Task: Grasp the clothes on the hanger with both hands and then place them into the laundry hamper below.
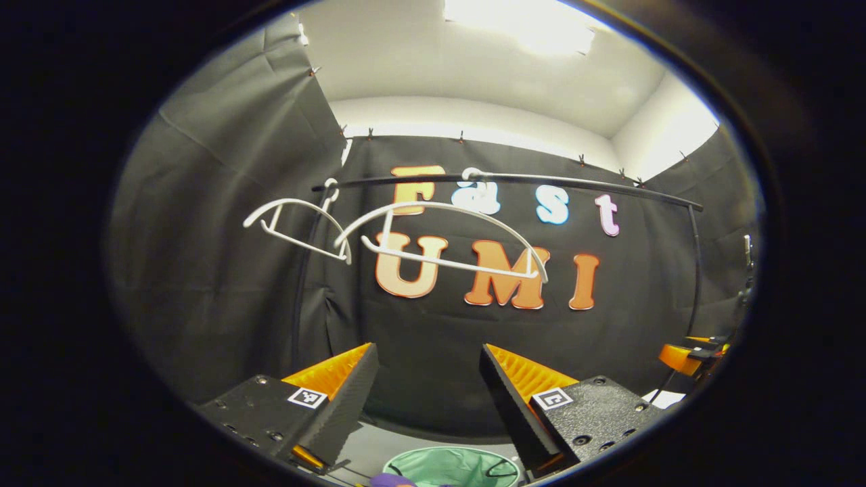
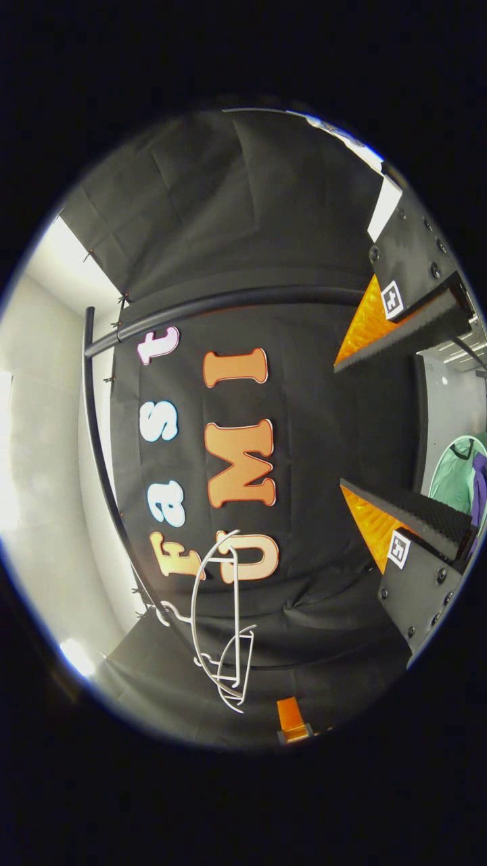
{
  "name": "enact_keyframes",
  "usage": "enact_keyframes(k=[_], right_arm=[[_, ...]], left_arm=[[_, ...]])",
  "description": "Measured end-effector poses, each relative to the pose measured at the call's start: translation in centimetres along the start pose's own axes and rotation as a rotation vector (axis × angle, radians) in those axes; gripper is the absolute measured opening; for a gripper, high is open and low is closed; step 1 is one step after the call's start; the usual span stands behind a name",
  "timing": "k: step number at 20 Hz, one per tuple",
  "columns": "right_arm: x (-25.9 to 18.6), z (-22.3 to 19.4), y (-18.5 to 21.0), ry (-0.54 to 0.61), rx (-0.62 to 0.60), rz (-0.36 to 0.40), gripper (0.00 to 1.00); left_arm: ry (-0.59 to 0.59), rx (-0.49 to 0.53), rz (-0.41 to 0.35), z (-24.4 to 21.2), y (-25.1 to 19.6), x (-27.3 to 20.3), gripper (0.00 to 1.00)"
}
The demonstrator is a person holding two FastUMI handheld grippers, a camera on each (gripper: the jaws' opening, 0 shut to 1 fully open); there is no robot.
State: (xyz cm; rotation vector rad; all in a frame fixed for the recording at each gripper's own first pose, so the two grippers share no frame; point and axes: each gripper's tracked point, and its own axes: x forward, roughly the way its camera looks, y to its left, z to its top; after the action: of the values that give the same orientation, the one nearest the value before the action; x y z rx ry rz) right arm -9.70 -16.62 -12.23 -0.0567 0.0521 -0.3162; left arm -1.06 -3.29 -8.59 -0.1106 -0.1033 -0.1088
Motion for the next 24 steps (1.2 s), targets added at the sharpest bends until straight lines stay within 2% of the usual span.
enact_keyframes(k=[6,7,9,10,15,16,17,20,21,22,24], right_arm=[[-0.4,0.0,-0.4,0.003,-0.001,-0.020,0.89],[-0.4,-0.1,-0.4,0.007,-0.003,-0.022,0.89],[-0.3,-0.6,-0.4,0.017,-0.007,-0.023,0.89],[-0.3,-0.9,-0.3,0.021,-0.008,-0.022,0.89],[0.2,-1.9,-0.3,0.047,-0.023,-0.022,0.89],[0.3,-2.0,-0.1,0.049,-0.027,-0.022,0.97],[0.4,-2.0,0.1,0.050,-0.032,-0.018,0.89],[0.5,-1.9,0.4,0.048,-0.035,-0.010,0.89],[0.6,-1.9,0.4,0.048,-0.033,-0.008,0.89],[0.7,-2.0,0.4,0.050,-0.029,-0.009,0.89],[0.7,-2.4,0.2,0.057,-0.017,-0.010,0.89]], left_arm=[[0.047,-0.014,0.030,-2.1,1.4,0.0,0.99],[0.050,-0.012,0.028,-2.1,1.3,-0.1,0.95],[0.054,-0.005,0.020,-2.2,1.0,0.1,0.99],[0.057,0.001,0.018,-2.3,0.9,0.2,0.95],[0.072,0.014,0.015,-3.1,0.6,0.2,0.95],[0.074,0.009,0.013,-3.2,0.5,0.2,0.95],[0.078,0.005,0.012,-3.2,0.5,0.2,0.95],[0.084,0.013,0.012,-3.5,0.5,0.3,0.95],[0.082,0.020,0.013,-3.4,0.4,0.3,0.92],[0.081,0.025,0.013,-3.4,0.3,0.3,0.95],[0.079,0.031,0.011,-3.4,0.2,0.2,0.95]])
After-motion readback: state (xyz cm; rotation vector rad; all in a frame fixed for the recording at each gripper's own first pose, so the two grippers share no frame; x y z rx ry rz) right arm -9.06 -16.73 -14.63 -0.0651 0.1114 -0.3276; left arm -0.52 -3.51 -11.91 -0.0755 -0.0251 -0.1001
